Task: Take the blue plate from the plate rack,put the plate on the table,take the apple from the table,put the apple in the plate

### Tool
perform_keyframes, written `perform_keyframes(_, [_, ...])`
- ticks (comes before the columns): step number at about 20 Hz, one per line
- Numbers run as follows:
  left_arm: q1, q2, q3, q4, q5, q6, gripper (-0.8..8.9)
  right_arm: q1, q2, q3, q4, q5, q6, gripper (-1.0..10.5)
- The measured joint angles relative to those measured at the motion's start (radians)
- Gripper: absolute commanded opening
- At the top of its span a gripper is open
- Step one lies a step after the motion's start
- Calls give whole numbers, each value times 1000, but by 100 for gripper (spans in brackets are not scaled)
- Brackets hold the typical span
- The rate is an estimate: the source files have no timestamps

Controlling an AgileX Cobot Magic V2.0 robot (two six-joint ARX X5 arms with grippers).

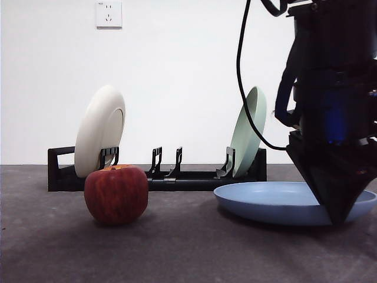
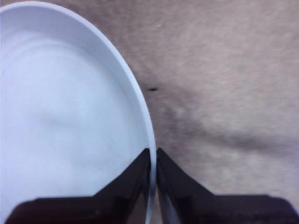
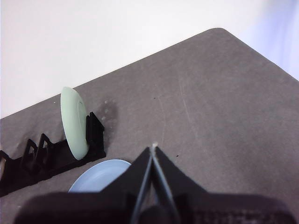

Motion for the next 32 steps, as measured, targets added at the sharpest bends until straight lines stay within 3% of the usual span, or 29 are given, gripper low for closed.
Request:
perform_keyframes(18, [-6,0,3,-6,69,-105,3,0,0,0,-45,0,0,-1])
perform_keyframes(22, [-6,0,5,-8,78,-119,121,0,0,0,-45,0,1,-1])
perform_keyframes(26, [-10,3,5,-42,120,-156,144,0,0,0,-45,0,1,-1])
perform_keyframes(32, [-11,3,5,-63,122,-175,258,0,0,0,-45,0,1,-1])
